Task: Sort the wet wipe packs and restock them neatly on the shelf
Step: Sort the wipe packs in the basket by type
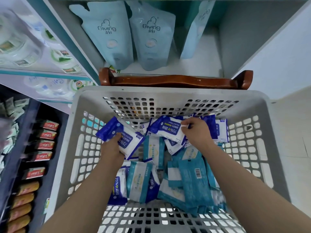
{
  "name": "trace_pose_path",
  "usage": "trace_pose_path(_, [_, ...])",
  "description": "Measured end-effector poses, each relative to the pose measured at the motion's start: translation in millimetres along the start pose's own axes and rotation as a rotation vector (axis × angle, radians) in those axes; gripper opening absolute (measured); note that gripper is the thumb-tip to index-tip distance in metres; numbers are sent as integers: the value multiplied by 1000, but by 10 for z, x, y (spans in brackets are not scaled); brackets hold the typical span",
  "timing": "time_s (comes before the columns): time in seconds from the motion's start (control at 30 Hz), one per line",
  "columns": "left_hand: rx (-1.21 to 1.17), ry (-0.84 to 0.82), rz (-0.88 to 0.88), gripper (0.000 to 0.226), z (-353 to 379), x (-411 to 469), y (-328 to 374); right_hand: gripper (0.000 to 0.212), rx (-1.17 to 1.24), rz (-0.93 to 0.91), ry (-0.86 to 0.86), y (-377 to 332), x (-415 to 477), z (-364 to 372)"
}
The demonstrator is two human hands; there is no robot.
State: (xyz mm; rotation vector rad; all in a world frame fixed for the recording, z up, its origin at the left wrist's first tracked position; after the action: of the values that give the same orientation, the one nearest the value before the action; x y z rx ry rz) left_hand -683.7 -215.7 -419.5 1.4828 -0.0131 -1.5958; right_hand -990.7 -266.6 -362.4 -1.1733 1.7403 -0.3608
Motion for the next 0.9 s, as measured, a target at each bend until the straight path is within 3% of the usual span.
trace_pose_path(0.1, [-81,-89,-150,9,212,1,-146,25,-126,-28,-72,-60,6,108])
trace_pose_path(0.23, [-95,-154,-193,20,480,117,-224,37,-208,-69,-120,-166,11,174])
trace_pose_path(0.33, [232,-152,-283,9,570,161,-364,41,-272,-98,-132,-207,60,166])
trace_pose_path(0.43, [796,-93,-250,25,484,214,-302,40,-338,-145,-81,-224,63,167])
trace_pose_path(0.53, [1052,-64,-197,39,379,225,-185,38,-378,-159,67,-221,-28,107])
trace_pose_path(0.63, [1174,-128,-120,31,385,155,-172,30,-416,-171,179,-255,-158,65])
trace_pose_path(0.8, [1300,-363,-78,13,492,-3,-474,15,-333,-208,4,-217,-286,302])
trace_pose_path(0.9, [1322,-395,-81,32,493,14,-567,16,-316,-204,-63,-140,-348,424])
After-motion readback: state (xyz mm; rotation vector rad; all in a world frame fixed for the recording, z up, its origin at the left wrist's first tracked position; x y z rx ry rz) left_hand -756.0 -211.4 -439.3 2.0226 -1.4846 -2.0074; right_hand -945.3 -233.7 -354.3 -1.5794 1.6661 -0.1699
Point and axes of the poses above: each hand's wrist, its own x-axis towards the middle knuckle, its own z-axis out of the palm, y = z × x, the point moved 10 cm from there along x, towards the middle knuckle, and after that the axes turned 11 degrees about -y, right-handed, at the moved point
